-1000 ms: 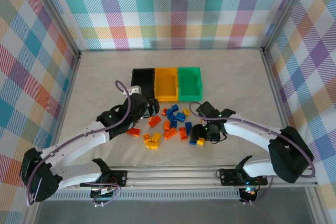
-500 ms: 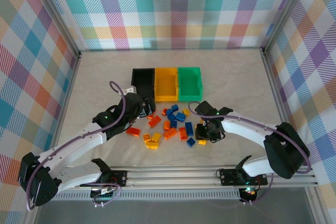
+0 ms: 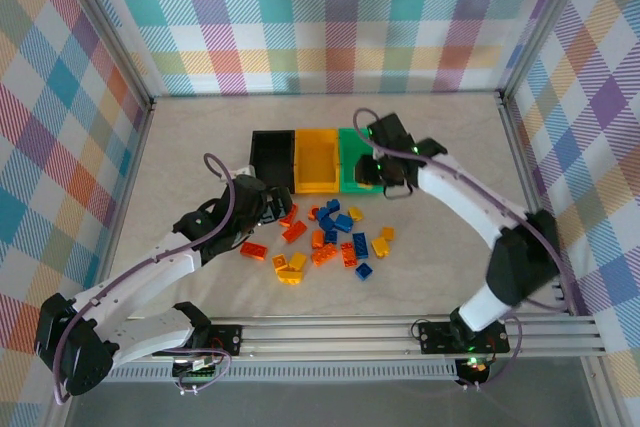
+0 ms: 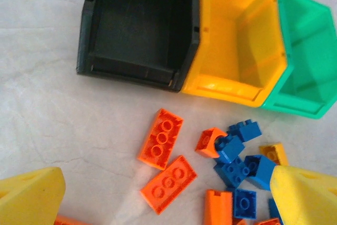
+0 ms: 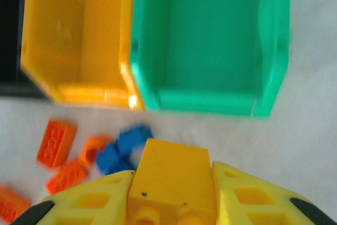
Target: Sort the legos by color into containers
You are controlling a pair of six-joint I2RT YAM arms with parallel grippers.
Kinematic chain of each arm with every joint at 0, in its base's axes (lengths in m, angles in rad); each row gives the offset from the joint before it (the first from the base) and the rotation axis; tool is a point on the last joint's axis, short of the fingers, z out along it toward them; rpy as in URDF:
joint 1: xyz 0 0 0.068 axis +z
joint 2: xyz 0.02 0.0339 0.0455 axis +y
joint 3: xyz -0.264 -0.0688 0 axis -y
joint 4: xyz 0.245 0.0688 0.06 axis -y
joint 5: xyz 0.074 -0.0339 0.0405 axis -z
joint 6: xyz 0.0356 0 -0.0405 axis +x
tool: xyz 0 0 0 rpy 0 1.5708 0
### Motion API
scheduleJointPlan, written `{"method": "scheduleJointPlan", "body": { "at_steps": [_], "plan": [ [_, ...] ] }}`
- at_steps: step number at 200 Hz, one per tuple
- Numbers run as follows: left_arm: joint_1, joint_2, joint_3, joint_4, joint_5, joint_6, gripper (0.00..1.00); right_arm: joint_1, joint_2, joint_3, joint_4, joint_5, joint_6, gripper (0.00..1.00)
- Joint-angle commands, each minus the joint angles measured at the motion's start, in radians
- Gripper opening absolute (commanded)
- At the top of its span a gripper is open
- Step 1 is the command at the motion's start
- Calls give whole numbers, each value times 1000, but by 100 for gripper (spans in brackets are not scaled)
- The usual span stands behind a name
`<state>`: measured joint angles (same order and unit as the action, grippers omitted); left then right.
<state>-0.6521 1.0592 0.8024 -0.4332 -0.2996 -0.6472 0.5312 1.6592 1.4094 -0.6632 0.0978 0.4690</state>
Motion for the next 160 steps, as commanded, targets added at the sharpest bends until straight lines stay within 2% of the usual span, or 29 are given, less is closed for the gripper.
{"method": "scheduleJointPlan", "body": {
  "at_steps": [1, 23, 51, 65, 78, 89, 102, 133, 160],
  "plan": [
    [16, 5, 21, -100, 14, -22, 100, -31, 164, 131, 17, 57, -70, 37],
    [33, 3, 20, -150, 30, -37, 100, -52, 312, 281, -4, 58, -77, 37],
    [51, -16, -7, -164, 53, -55, 100, -63, 425, 390, -34, 58, -68, 42],
    [64, -19, -15, -171, 67, -63, 100, -63, 459, 410, -39, 53, -60, 48],
    [74, -17, -17, -178, 80, -67, 100, -63, 471, 419, -39, 47, -53, 58],
    [81, -13, -17, -186, 82, -67, 100, -64, 464, 415, -33, 40, -49, 68],
    [89, -8, -14, -197, 83, -68, 100, -63, 435, 407, -20, 32, -50, 73],
    [97, 39, 3, -245, 77, -103, 100, -55, 321, 331, 16, 24, -53, 77],
    [98, 117, -22, -225, 160, -146, 99, -31, 218, 202, 71, 16, -52, 78]
  ]
}}
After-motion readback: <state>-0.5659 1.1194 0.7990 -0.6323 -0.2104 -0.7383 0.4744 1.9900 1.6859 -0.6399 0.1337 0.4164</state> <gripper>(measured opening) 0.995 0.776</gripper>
